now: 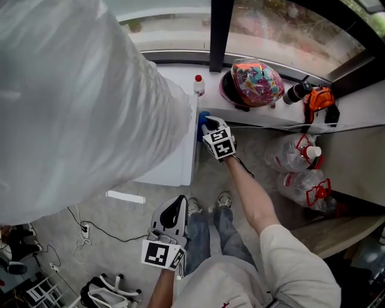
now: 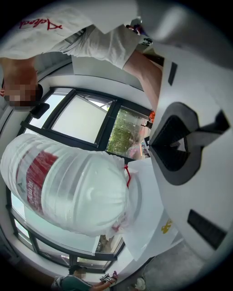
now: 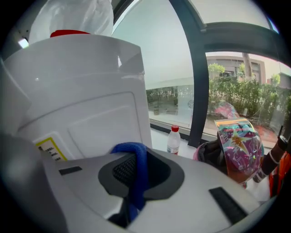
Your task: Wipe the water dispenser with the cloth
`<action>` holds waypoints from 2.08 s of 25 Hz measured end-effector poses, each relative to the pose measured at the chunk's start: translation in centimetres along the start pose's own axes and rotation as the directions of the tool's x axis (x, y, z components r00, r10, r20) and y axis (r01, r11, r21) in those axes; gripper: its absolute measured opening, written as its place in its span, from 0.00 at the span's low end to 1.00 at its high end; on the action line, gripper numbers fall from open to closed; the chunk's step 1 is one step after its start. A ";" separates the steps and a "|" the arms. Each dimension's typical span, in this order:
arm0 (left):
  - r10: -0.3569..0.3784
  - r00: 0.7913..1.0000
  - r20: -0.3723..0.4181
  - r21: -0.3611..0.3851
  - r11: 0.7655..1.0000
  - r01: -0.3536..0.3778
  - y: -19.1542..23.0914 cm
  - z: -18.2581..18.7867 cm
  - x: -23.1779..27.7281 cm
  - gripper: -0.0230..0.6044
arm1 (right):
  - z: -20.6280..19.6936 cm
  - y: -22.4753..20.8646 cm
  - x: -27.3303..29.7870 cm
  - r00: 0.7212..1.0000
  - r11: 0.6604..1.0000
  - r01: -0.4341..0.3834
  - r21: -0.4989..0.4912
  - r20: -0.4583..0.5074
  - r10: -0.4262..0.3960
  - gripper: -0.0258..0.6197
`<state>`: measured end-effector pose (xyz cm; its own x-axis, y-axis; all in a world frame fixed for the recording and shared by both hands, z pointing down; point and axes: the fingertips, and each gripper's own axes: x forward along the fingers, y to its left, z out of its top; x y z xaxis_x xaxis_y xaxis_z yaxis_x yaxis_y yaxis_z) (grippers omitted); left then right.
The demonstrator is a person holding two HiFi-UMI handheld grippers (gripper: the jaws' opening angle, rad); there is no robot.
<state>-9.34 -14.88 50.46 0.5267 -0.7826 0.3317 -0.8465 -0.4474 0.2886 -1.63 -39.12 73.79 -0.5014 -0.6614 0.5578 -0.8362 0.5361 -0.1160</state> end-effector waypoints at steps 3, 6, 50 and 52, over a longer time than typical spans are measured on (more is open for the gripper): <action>0.014 1.000 -0.005 -0.002 1.000 -0.014 -0.1 -0.3 -0.6 0.05 | -0.4 -0.4 0.0 1.000 1.000 0.009 0.007 -0.020 -0.009 0.09; 0.015 1.000 0.001 0.003 1.000 -0.015 -0.3 -0.2 -0.9 0.05 | -0.1 0.0 -1.1 1.000 1.000 0.016 0.014 0.005 -0.016 0.09; -0.032 0.977 0.209 0.185 0.983 -0.007 -15.6 6.8 -10.3 0.06 | 8.1 17.5 -46.2 0.912 0.999 0.014 -0.049 0.410 0.008 0.09; -0.036 0.978 0.203 0.182 0.983 -0.001 -16.1 6.1 -11.2 0.06 | 7.4 18.9 -47.3 0.911 0.998 0.010 -0.060 0.413 0.016 0.09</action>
<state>-2.05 -1.54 36.59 0.5302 -0.8376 0.1316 -0.8472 -0.5175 0.1199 4.66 -1.56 39.17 -0.5614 -0.8105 0.1671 -0.8263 0.5599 -0.0607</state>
